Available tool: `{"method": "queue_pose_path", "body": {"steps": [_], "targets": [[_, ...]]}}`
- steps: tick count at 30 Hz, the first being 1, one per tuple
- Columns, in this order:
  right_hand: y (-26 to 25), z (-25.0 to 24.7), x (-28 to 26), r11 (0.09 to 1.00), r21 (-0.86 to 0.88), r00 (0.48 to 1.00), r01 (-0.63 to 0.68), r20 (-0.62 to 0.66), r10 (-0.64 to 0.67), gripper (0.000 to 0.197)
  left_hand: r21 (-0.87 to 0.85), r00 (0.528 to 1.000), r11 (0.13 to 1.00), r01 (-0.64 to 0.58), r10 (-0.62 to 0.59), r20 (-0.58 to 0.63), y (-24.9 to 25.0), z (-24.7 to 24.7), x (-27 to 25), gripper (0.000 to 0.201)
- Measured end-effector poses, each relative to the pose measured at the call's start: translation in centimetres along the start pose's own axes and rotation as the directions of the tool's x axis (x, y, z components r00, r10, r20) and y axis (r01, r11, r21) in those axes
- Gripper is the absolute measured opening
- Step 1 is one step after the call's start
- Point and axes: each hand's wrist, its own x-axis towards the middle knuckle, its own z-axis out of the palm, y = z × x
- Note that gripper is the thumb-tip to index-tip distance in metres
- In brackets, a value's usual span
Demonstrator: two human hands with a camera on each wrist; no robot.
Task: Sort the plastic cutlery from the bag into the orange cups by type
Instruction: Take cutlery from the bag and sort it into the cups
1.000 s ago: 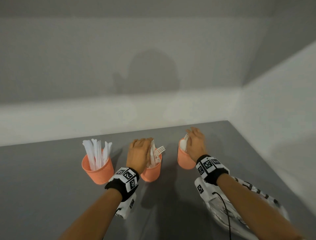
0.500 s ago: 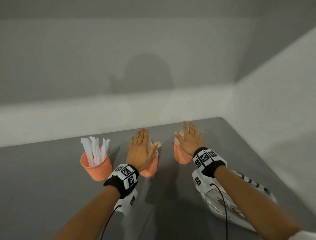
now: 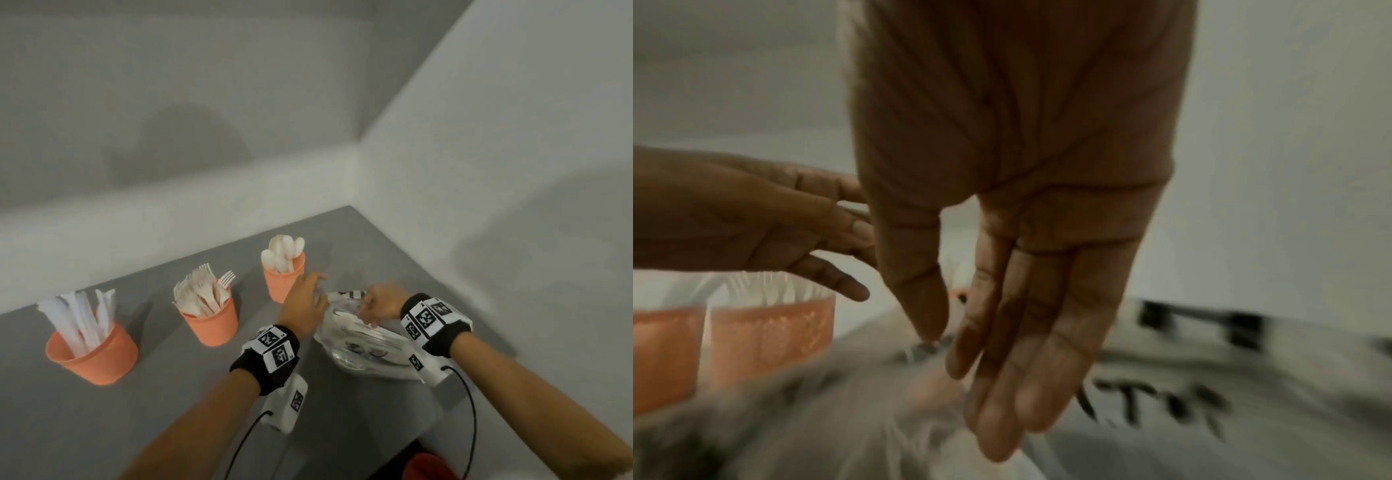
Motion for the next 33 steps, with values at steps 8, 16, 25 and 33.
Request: {"method": "queue_pose_path", "body": {"steps": [8, 16, 25, 33], "targets": [[3.4, 3.3, 0.0, 0.935, -0.354, 0.995, -0.022, 0.079, 0.053, 0.048, 0.209, 0.932, 0.944, 0.257, -0.299, 0.206, -0.8, 4.3, -0.7, 0.037], [3.4, 4.5, 1.7, 0.904, -0.427, 0.994, -0.032, 0.085, 0.076, 0.076, 0.191, 0.907, 0.949, 0.251, -0.299, 0.295, -0.9, 3.6, -1.2, 0.046], [3.6, 3.6, 2.6, 0.991, -0.112, 0.990, -0.075, 0.113, 0.088, 0.060, 0.183, 0.916, 0.955, 0.235, -0.281, 0.285, -1.1, 2.6, -0.4, 0.040], [3.4, 5.3, 2.8, 0.975, -0.219, 0.998, 0.036, -0.044, -0.047, 0.061, 0.194, 0.915, 0.956, 0.222, -0.273, 0.298, -1.5, 2.4, 0.0, 0.040]]}}
